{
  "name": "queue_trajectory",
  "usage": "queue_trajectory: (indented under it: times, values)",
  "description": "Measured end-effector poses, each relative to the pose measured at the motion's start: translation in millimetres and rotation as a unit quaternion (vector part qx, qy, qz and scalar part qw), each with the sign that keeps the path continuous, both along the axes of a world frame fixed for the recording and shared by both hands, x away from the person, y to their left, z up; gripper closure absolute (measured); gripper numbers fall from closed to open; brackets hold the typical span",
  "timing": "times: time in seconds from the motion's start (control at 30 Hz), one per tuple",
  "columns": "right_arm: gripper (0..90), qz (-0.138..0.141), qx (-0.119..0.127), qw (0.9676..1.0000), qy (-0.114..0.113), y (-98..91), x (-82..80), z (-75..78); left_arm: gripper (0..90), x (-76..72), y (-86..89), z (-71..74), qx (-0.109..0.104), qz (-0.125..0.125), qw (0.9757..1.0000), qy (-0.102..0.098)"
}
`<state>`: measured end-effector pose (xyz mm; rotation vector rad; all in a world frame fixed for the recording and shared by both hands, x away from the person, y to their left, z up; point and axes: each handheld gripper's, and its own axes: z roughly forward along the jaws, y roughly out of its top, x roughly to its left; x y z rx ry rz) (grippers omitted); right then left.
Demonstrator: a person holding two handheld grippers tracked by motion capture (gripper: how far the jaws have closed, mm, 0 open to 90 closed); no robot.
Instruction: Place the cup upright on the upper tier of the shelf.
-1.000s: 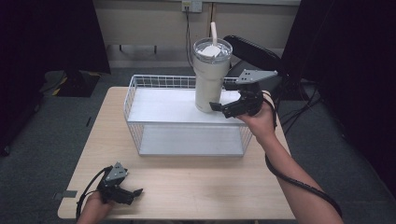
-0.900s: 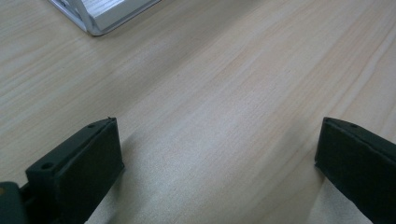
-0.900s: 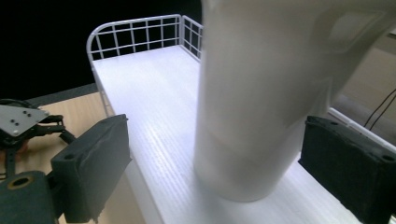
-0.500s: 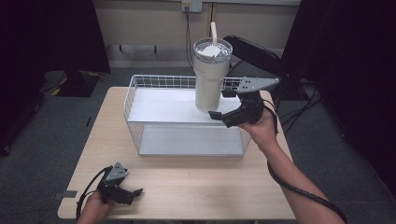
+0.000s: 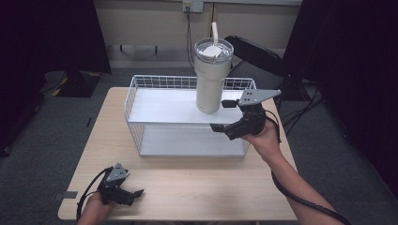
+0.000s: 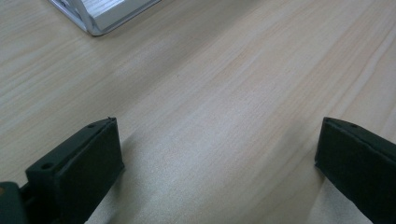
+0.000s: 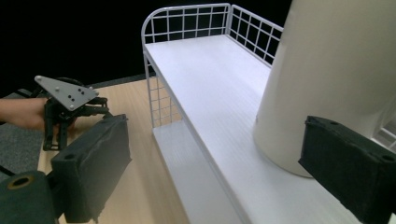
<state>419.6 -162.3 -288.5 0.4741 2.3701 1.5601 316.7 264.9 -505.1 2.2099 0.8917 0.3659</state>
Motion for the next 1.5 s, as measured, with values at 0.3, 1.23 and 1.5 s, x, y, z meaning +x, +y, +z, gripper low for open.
queue_trajectory:
  times: [0.3, 1.23, 1.5]
  values:
    - [7.7, 0.016, -0.001, 0.9999, 0.004, -1.2, -10.8, -9.7, 0.0, 0.0, 0.0, 0.0, 0.000, 0.000, 1.0000, 0.000]
    - [7.8, 0.041, 0.008, 0.9990, 0.018, -12.8, -31.6, -41.2, 0.0, 0.0, 0.0, 0.0, 0.000, 0.000, 1.0000, 0.000]
    - [7.8, 0.053, 0.002, 0.9983, 0.025, -16.5, -41.2, -56.3, 0.0, 0.0, 0.0, 0.0, 0.000, 0.000, 1.0000, 0.000]
